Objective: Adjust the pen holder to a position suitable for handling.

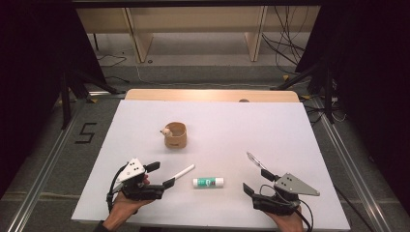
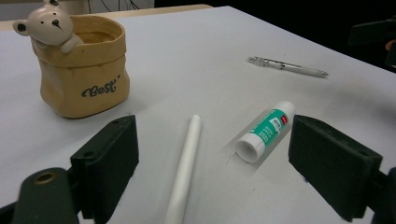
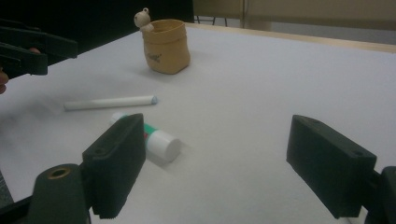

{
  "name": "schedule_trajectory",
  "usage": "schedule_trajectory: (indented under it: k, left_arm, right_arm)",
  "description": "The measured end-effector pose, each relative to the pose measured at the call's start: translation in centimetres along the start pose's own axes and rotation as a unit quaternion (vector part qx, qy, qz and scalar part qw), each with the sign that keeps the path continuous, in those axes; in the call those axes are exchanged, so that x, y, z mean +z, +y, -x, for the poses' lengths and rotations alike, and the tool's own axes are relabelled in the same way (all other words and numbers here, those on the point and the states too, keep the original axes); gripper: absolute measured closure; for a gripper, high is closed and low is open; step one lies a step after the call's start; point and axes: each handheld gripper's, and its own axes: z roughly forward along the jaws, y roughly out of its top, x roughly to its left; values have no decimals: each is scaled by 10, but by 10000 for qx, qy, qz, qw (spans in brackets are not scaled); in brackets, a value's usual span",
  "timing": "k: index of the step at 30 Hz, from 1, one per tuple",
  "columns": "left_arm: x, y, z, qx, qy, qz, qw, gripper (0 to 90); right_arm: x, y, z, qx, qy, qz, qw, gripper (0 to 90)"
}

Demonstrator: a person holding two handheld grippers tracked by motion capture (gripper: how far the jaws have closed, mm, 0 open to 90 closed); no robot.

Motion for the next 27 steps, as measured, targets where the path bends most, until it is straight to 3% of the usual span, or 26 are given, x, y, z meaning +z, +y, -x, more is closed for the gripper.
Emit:
schedule_trajectory:
  k: [10, 18, 27]
  left_arm:
    - [0, 1, -1, -51, 48, 15, 10000, 159]
    - [4, 4, -12, -272, 272, 38, 9993, 159]
    - [7, 16, -24, -339, 501, 10, 9982, 158]
  right_arm:
    - [0, 0, 0, -16, -38, 7, 10000, 208]
    - [1, 0, 0, -27, -58, 19, 10000, 209]
    - [1, 1, 0, -18, -48, 47, 10000, 211]
